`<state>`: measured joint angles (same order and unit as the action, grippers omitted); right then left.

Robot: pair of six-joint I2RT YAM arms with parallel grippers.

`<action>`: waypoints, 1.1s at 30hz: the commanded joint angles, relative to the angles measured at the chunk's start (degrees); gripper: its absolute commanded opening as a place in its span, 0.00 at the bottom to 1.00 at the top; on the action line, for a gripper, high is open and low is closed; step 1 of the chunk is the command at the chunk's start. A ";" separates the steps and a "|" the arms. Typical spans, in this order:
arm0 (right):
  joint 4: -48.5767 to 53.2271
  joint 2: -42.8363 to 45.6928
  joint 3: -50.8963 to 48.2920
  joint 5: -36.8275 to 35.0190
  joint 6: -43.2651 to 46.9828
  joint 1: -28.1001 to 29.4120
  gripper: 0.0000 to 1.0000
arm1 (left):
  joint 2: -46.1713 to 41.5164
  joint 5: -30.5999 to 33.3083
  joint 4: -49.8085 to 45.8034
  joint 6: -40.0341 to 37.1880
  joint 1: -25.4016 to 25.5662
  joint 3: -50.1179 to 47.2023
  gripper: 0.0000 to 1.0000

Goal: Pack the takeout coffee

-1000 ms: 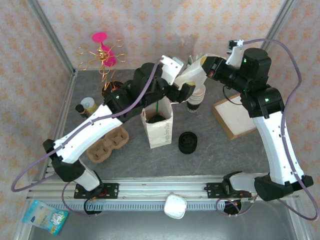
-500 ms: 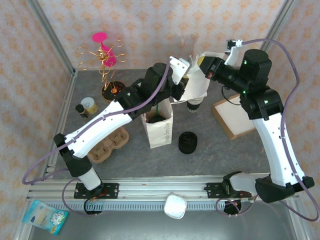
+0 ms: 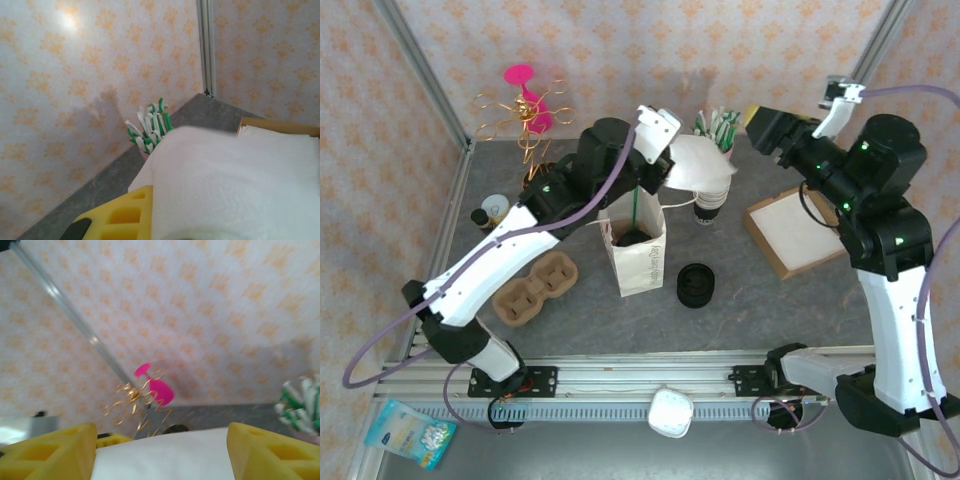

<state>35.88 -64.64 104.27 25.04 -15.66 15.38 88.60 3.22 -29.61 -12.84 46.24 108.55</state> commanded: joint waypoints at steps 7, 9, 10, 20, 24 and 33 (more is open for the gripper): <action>-4.14 0.99 -11.43 17.96 20.34 -0.42 0.82 | -5.09 -9.54 -5.17 -7.15 -1.85 1.87 0.00; -6.38 2.26 -14.39 20.81 25.48 0.53 0.85 | -5.35 -10.64 -6.13 -8.11 -1.85 2.10 0.00; -7.30 2.66 -15.71 22.17 28.54 0.90 0.87 | -5.50 -10.99 -6.51 -8.42 -1.85 2.15 0.00; -6.10 -1.22 -15.71 27.03 48.71 8.69 0.96 | -6.48 -16.58 -9.44 -10.18 -1.84 3.77 0.00; -4.69 -4.08 -13.04 24.82 53.27 11.11 0.97 | -6.75 -19.16 -10.68 -10.65 -1.73 3.95 0.00; 0.06 -10.08 -7.98 25.32 58.98 14.77 0.66 | -7.42 -21.10 -10.92 -11.40 -1.75 3.80 0.00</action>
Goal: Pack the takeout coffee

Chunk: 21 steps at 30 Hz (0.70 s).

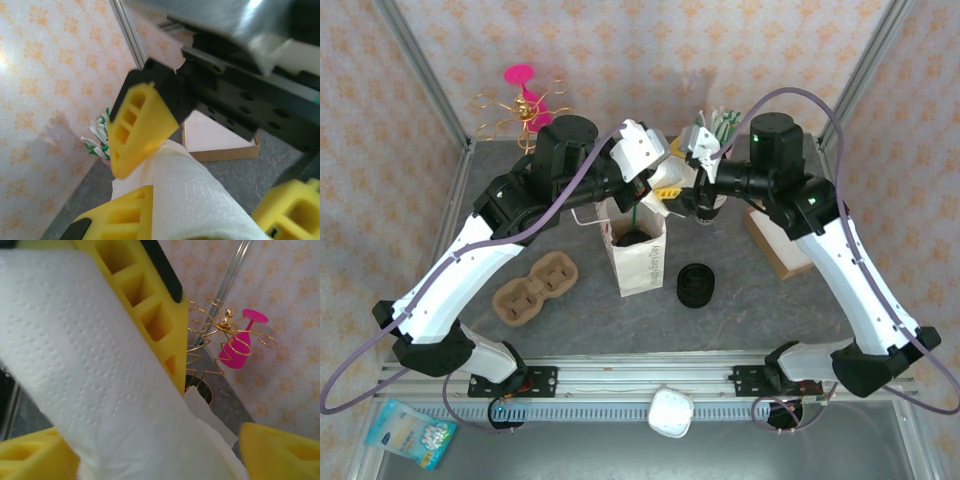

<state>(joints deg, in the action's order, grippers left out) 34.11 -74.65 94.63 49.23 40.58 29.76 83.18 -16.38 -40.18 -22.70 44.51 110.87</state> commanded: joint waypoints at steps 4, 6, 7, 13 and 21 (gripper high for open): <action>-0.84 1.61 -1.31 2.72 1.30 0.48 0.28 | -1.68 1.10 -0.51 -1.76 -0.01 1.61 0.00; -3.51 3.18 -3.67 3.25 -0.52 0.48 0.10 | -1.66 2.34 -0.36 -1.50 -0.02 1.54 0.00; -4.98 3.82 -4.79 3.36 -1.76 0.48 0.04 | -1.74 2.57 -0.27 -1.43 -0.01 1.51 0.00; -16.09 6.62 -9.20 -3.66 -18.96 0.49 0.00 | -4.95 12.45 2.62 2.51 -0.08 -0.91 0.61; -20.15 4.15 -8.44 -30.21 -41.60 6.92 0.00 | -20.24 36.85 12.82 17.53 -0.65 -18.44 0.81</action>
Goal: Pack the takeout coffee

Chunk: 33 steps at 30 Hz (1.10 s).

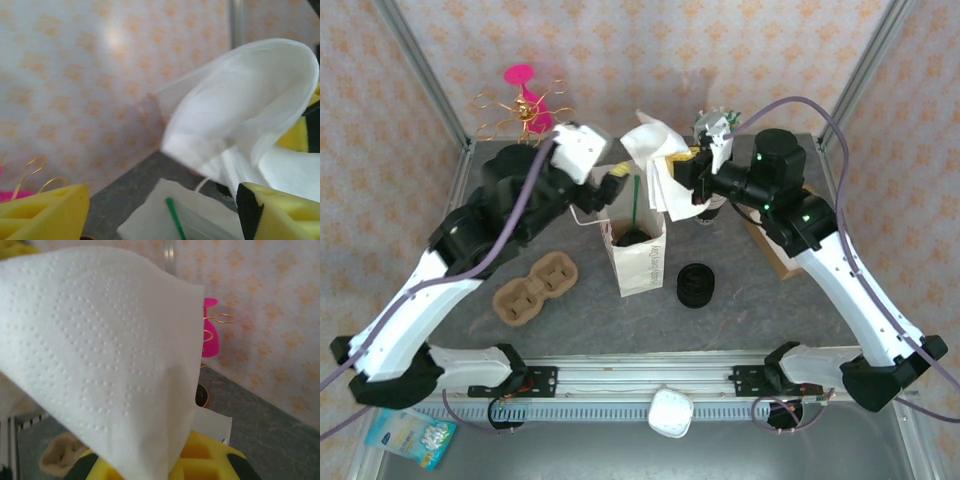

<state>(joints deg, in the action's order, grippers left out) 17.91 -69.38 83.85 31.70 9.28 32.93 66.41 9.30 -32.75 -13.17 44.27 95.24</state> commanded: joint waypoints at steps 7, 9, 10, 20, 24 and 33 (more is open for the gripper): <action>-2.68 -7.22 7.11 -44.91 -21.96 14.85 0.00 | -8.47 19.43 1.06 26.49 -0.45 -9.54 0.85; -2.89 -8.83 7.02 -48.68 -24.52 16.64 0.00 | -9.98 18.88 1.17 29.40 -0.50 -12.31 0.85; -2.79 -9.47 6.87 -50.02 -25.81 17.11 0.00 | -10.56 18.73 1.25 30.90 -0.47 -13.72 0.85; -12.89 -13.56 1.43 -50.42 -24.07 20.36 0.00 | -12.75 19.21 3.22 35.52 -0.55 -19.98 0.86; -15.11 -14.27 -2.46 -52.99 -22.54 21.23 0.00 | -13.03 19.24 3.42 36.31 -0.54 -21.22 0.87; -19.76 -13.78 -7.73 -50.92 -18.70 21.30 0.13 | -13.25 19.48 3.67 36.88 -0.72 -22.64 0.88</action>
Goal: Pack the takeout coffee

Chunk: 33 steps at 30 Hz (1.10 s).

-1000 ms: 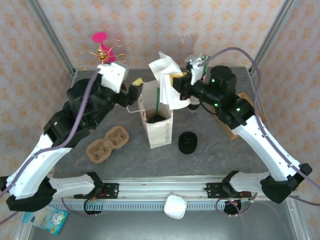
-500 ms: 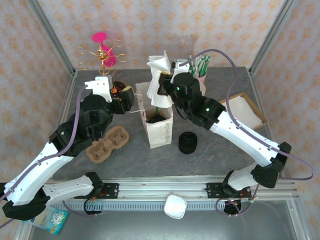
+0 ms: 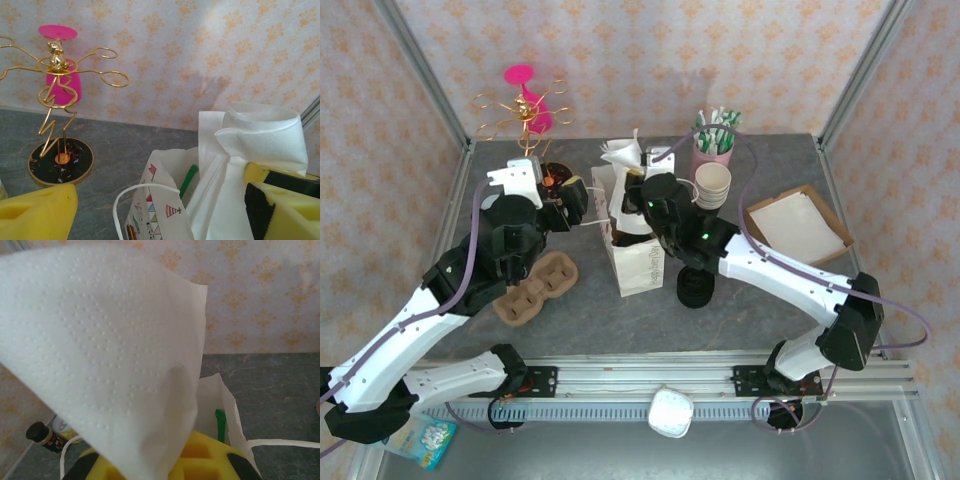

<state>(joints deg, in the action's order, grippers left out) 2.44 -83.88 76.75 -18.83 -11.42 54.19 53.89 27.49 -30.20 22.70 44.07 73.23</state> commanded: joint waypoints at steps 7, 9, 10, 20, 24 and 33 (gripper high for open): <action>-5.43 2.38 0.51 4.04 3.15 -0.03 0.43 | -0.54 1.71 0.75 1.01 -1.06 -0.72 0.89; -4.78 3.17 1.63 5.32 3.31 0.03 0.46 | -0.76 2.00 0.45 1.28 -1.30 -0.88 0.89; -4.37 3.76 2.19 5.83 3.23 0.01 0.47 | -0.96 2.19 0.44 1.22 -1.45 -0.98 0.89; 6.40 2.53 5.86 6.36 -2.44 -1.33 0.47 | -2.29 1.71 -0.66 2.49 -2.50 -1.86 0.90; 11.08 -0.52 6.89 8.40 -3.96 -1.78 0.47 | -2.05 1.50 -0.66 2.59 -2.68 -1.85 0.90; 20.53 -5.75 13.97 8.43 -3.37 -2.25 0.23 | -2.12 1.23 -0.59 2.83 -2.86 -2.13 0.90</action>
<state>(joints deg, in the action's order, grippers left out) 18.68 -89.25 86.00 -11.11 -14.96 52.29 52.36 27.92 -30.26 24.62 41.85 71.81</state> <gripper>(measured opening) 0.254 0.904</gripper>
